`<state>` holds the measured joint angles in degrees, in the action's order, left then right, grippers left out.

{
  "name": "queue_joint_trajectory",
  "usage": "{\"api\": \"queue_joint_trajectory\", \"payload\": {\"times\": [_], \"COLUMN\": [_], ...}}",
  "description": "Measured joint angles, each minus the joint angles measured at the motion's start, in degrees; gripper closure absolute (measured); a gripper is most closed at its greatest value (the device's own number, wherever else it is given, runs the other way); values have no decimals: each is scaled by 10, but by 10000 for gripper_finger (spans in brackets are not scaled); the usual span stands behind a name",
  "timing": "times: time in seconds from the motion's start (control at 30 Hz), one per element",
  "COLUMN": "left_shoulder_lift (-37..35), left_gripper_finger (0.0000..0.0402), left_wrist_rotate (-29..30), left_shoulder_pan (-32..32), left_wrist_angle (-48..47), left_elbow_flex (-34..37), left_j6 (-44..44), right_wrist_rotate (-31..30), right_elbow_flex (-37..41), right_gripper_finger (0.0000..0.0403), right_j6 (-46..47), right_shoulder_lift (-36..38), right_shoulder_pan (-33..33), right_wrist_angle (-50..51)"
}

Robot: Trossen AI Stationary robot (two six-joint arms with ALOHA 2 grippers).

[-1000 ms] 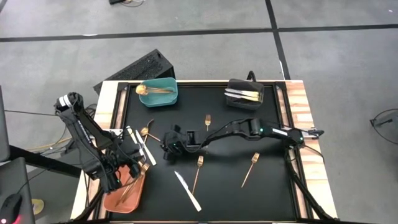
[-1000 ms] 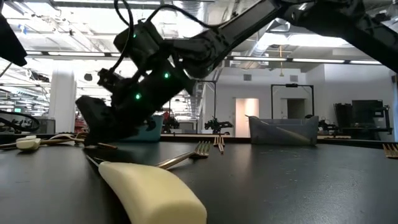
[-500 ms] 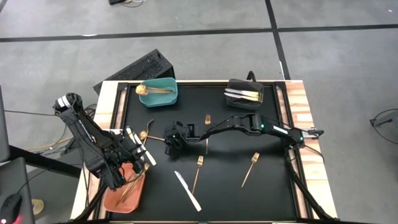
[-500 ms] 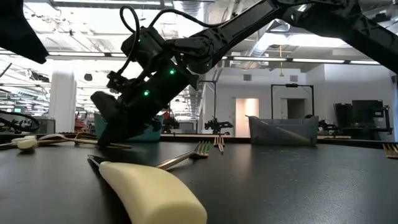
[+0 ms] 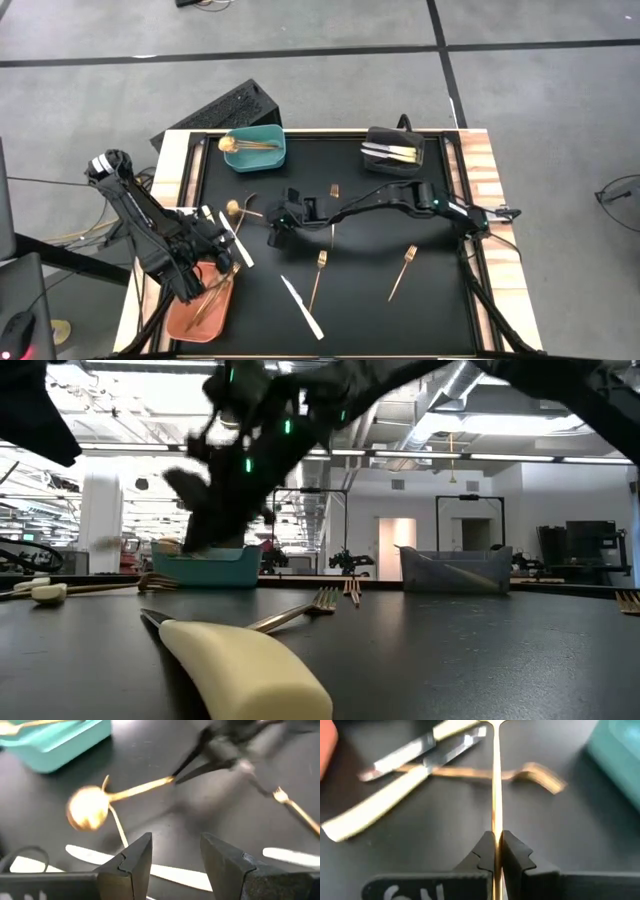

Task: Sort silverware by color (type)
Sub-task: Put the gold spoon into the green bin

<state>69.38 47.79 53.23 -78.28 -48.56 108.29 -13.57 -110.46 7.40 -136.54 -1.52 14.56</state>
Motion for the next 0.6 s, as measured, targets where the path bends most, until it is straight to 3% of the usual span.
{"api": "queue_joint_trajectory", "payload": {"times": [0.1,0.23,0.37,0.5,0.6], "left_shoulder_lift": [0,0,8,41,71], "left_gripper_finger": [248,248,248,248,248], "left_wrist_rotate": [-2,-11,16,104,100], "left_shoulder_pan": [0,0,-2,-19,-52], "left_wrist_angle": [-19,-19,2,112,242], "left_elbow_flex": [0,0,0,0,0], "left_j6": [53,39,-33,-230,-426], "right_wrist_rotate": [-38,-47,7,38,35], "right_elbow_flex": [3,45,98,118,118], "right_gripper_finger": [367,367,367,367,366], "right_j6": [-7,-48,-72,-57,-51], "right_shoulder_lift": [25,50,70,79,79], "right_shoulder_pan": [-11,-34,-57,-74,-79], "right_wrist_angle": [22,23,17,6,0]}}
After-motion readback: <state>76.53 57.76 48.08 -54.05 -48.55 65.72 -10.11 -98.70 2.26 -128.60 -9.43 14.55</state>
